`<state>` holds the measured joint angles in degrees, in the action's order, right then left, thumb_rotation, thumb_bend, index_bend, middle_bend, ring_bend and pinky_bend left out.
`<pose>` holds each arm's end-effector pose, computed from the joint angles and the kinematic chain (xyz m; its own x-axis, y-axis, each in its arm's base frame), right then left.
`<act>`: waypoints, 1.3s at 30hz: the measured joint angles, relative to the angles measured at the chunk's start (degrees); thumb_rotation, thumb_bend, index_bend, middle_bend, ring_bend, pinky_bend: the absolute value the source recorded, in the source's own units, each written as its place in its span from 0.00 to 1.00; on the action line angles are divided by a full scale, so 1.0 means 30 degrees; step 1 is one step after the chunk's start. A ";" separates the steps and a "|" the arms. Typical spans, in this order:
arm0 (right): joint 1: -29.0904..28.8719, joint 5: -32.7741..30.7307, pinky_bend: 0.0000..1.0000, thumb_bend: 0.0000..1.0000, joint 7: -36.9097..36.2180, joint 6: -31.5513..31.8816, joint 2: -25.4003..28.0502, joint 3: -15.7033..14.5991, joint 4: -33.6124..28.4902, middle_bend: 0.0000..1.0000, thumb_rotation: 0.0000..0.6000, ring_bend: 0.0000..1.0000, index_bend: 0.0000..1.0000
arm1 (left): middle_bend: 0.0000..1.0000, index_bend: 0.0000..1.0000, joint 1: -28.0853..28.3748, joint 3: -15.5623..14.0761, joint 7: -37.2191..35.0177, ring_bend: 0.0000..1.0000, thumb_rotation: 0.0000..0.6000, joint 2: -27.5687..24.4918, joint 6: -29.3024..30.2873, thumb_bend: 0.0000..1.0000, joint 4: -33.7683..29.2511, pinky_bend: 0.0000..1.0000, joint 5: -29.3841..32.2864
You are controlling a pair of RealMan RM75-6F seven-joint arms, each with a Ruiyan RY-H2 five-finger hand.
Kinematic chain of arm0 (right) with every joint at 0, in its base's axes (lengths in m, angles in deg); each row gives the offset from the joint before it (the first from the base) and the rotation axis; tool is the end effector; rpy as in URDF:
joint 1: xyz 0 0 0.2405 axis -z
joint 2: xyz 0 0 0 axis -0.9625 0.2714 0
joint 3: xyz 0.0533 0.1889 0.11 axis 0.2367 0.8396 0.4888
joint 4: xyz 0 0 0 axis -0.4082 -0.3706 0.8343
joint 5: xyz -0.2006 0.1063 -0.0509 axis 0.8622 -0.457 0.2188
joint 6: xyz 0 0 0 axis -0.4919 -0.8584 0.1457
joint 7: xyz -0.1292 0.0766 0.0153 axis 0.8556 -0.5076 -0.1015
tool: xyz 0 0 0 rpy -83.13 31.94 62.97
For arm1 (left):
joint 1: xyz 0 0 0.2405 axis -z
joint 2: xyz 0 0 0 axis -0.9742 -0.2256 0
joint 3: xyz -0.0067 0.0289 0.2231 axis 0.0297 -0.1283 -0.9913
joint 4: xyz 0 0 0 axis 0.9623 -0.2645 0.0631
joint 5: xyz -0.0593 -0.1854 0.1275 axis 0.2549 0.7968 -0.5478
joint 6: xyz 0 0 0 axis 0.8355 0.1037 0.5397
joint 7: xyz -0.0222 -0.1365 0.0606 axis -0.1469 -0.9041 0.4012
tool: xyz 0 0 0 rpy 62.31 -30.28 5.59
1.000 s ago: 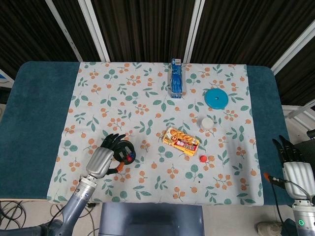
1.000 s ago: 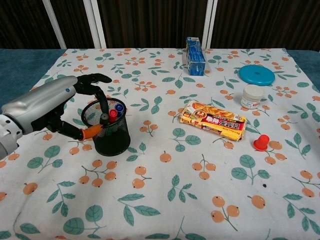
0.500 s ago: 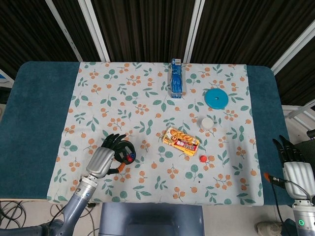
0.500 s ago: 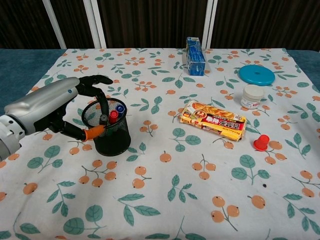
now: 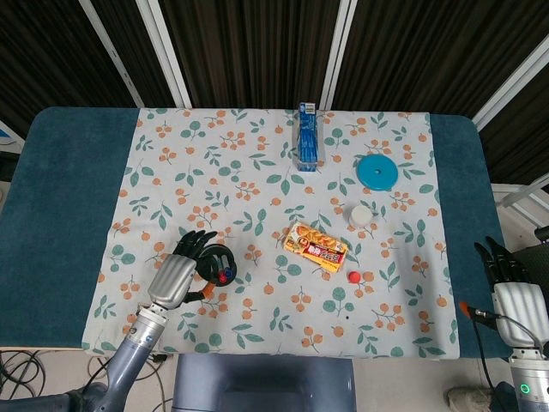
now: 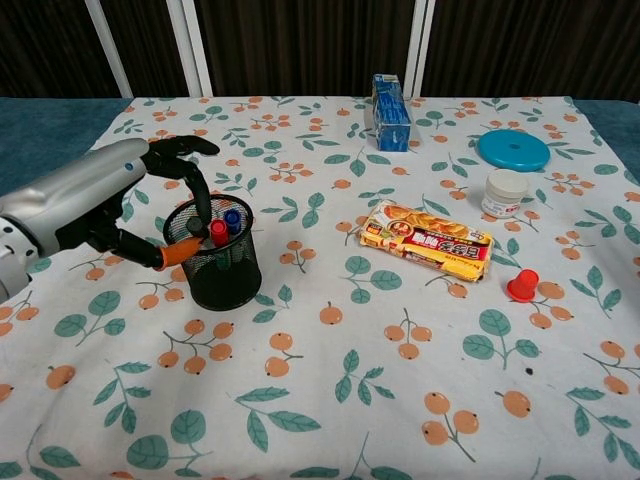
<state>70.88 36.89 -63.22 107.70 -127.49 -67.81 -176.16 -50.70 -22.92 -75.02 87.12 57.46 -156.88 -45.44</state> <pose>-0.2891 -0.1888 0.1291 0.4316 0.0964 0.8969 -0.9012 0.0013 0.4335 -0.1106 0.2415 -0.0482 0.1431 0.2365 0.9610 0.9312 -0.3612 -0.0498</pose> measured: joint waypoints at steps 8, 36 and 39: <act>-0.0022 0.0092 0.20 0.10 -0.0019 -0.0003 -0.0026 -0.0029 0.0058 0.02 1.00 0.10 0.10 | 0.08 0.56 -0.0241 -0.0034 -0.0402 0.00 1.00 -0.1420 0.0596 0.38 -0.1817 0.00 -0.0503; -0.0044 -0.0021 0.20 0.10 0.0445 0.0028 -0.0178 0.0052 0.0017 0.02 1.00 0.10 0.10 | 0.09 0.56 -0.1089 0.1414 -0.4763 0.00 1.00 -0.8395 0.1815 0.38 -0.1770 0.00 -0.0599; -0.0035 -0.0003 0.20 0.10 0.0460 0.0077 -0.0209 0.0061 0.0034 0.02 1.00 0.10 0.10 | 0.09 0.56 -0.0980 0.1158 -0.5473 0.00 1.00 -0.7739 0.1499 0.38 -0.0163 0.00 -0.0681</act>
<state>70.78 36.88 -61.84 107.94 -128.11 -67.62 -176.06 -53.64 -19.45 -91.44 63.90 61.96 -157.37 -47.49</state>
